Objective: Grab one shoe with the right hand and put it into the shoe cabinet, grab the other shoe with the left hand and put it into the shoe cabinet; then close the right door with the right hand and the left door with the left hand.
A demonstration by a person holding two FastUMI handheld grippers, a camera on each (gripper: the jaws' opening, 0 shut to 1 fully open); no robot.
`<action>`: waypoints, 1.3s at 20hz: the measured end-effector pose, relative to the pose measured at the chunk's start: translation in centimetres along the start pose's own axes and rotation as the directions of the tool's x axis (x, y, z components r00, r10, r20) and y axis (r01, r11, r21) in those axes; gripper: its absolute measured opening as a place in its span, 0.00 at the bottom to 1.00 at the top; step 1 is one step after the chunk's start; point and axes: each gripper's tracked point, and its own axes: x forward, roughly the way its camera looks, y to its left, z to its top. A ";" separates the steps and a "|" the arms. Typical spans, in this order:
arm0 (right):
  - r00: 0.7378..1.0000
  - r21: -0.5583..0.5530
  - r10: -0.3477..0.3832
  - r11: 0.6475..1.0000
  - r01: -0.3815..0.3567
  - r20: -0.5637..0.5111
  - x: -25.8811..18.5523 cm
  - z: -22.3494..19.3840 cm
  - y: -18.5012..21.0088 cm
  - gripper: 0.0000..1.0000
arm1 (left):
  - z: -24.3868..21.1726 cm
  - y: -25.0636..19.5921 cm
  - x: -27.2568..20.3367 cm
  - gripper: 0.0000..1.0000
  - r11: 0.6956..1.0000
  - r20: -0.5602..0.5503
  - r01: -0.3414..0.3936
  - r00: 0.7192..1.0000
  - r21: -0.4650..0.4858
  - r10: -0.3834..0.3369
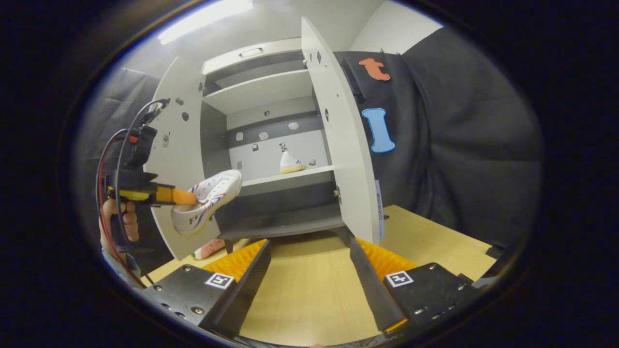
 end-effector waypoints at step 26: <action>0.989 -0.042 0.052 0.998 -0.047 0.140 -1.7 2.4 -0.3 0.98 | 1.5 0.1 -2.4 0.02 0.978 -0.041 -0.109 0.994 -0.179 0.103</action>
